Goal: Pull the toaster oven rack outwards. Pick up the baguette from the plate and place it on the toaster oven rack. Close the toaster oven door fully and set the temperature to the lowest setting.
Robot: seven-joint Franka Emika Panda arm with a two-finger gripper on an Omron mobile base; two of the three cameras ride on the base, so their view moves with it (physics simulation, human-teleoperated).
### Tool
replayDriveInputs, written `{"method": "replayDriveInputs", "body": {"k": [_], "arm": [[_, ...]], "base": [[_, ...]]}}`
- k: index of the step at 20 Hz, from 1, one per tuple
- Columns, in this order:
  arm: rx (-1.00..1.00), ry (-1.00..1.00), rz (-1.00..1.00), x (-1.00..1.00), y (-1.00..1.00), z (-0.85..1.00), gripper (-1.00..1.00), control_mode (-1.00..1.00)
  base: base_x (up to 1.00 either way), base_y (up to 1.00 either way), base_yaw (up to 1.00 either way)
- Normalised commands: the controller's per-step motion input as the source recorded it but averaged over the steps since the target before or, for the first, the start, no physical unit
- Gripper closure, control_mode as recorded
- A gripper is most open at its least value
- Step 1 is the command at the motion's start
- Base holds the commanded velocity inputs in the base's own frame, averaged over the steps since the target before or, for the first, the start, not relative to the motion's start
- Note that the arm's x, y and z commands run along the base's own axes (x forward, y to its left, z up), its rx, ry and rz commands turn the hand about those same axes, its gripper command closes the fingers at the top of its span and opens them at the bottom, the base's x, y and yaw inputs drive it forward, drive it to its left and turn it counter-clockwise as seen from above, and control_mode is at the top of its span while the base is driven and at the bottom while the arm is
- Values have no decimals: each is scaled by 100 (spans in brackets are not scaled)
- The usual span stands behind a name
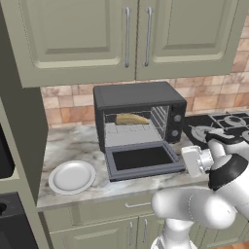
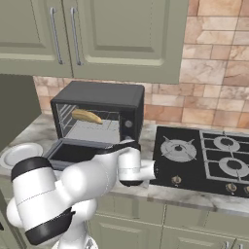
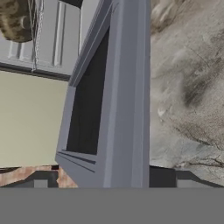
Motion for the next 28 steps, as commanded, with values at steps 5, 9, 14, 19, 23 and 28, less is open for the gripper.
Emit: {"method": "replayDriveInputs", "body": {"k": [5,9,14,19,23,28], "arm": [[0,-7,0,4,21,18,-100,-100],[0,-9,0,26,26,14,-100,-100],[0,-6,0,47,28,11,-100,-100],[0,-2,0,29,29,38,-100,-100],[0,0,0,1,16,59,-100,-100],[0,0,0,3,3,62,-100,-100]], "base": [[0,0,0],[0,0,0],[0,0,0],[0,0,0],[0,0,0],[0,0,0]]}}
